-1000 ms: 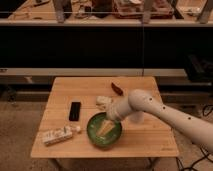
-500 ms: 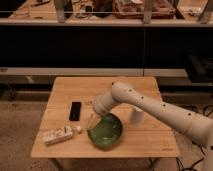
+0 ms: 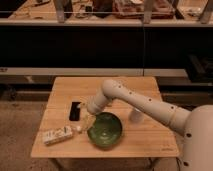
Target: Stand the bottle upright
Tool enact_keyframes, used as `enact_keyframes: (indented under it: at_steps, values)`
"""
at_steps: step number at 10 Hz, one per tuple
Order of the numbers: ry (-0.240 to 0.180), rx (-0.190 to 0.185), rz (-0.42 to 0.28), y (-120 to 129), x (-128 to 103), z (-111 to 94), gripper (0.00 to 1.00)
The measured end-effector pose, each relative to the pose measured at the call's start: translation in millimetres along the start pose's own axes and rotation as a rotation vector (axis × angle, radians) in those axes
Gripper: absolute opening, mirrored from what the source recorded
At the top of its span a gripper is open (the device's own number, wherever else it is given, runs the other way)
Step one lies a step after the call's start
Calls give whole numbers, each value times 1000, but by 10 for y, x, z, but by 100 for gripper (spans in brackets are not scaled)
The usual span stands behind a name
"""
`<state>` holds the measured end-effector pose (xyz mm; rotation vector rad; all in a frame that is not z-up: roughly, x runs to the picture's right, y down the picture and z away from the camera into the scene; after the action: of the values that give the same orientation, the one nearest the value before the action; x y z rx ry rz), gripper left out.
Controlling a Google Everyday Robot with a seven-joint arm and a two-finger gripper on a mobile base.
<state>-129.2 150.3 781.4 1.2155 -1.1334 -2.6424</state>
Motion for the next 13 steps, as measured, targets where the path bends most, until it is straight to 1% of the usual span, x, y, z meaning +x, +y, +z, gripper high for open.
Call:
enact_keyframes:
  at_steps: [1,3,5,9,10,13]
  values:
    - [-8,18,-7,-22,-25,87,80]
    - [-19,38,-22,-50,-56,297,80]
    - [-18,30,-23,-50,-136,452,80]
    - [-16,28,-38,-141,-223,584,80]
    - [-16,28,-39,-156,-234,600,78]
    - [-17,29,-41,-185,-265,646,53]
